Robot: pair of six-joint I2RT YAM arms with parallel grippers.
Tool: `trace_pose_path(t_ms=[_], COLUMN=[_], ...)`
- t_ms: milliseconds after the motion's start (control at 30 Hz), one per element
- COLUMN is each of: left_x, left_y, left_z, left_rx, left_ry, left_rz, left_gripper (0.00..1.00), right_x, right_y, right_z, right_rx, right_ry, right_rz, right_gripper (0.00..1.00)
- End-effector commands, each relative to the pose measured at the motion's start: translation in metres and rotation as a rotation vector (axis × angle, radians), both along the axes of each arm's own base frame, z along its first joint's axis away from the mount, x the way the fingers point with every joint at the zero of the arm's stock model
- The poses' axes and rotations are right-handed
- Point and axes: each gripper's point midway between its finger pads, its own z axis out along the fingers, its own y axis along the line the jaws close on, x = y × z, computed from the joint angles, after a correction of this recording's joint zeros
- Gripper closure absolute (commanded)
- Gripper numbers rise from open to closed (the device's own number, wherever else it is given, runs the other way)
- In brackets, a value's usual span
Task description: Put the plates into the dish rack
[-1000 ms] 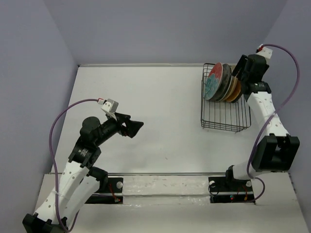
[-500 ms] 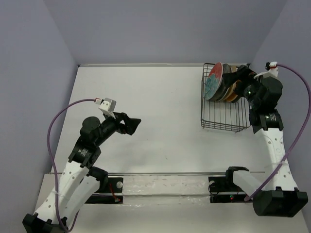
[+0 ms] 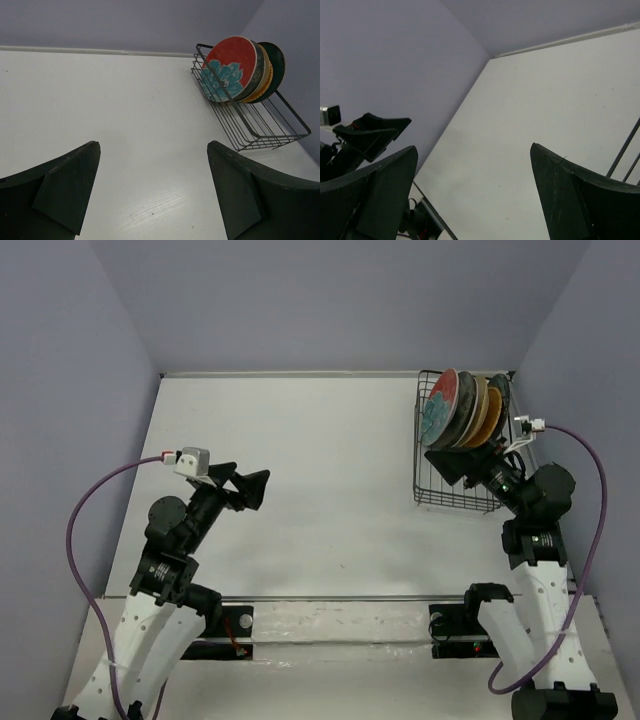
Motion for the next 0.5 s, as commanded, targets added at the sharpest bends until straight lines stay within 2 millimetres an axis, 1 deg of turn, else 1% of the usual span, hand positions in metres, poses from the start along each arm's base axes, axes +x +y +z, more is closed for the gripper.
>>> trace_pose_path(t_ms=[0, 67, 133, 200, 233, 267, 367, 467], left_x=[0.007, 0.005, 0.001, -0.004, -0.009, -0.011, -0.021, -0.023], left_y=[0.01, 0.012, 0.014, 0.015, 0.017, 0.017, 0.017, 0.014], left_z=[0.023, 0.026, 0.035, 0.042, 0.049, 0.05, 0.062, 0.063], left_rx=[-0.006, -0.011, -0.025, -0.034, -0.043, -0.044, -0.057, -0.063], left_ry=[-0.085, -0.102, -0.149, -0.186, -0.22, -0.233, -0.303, -0.305], left_rz=[0.05, 0.05, 0.049, 0.041, 0.039, 0.032, 0.017, -0.003], left_gripper=[0.01, 0.01, 0.01, 0.01, 0.01, 0.01, 0.01, 0.01], right_x=[-0.037, -0.047, -0.059, -0.066, -0.069, -0.072, -0.069, -0.069], right_y=[0.015, 0.015, 0.018, 0.019, 0.02, 0.02, 0.017, 0.018], right_z=[0.031, 0.039, 0.046, 0.052, 0.054, 0.056, 0.056, 0.06], right_rx=[0.008, -0.004, -0.016, -0.021, -0.021, -0.022, -0.022, -0.013], right_ry=[-0.175, -0.225, -0.259, -0.281, -0.289, -0.303, -0.304, -0.292], right_rz=[0.125, 0.124, 0.141, 0.154, 0.154, 0.151, 0.13, 0.141], right_gripper=[0.0, 0.0, 0.0, 0.0, 0.0, 0.0, 0.0, 0.0])
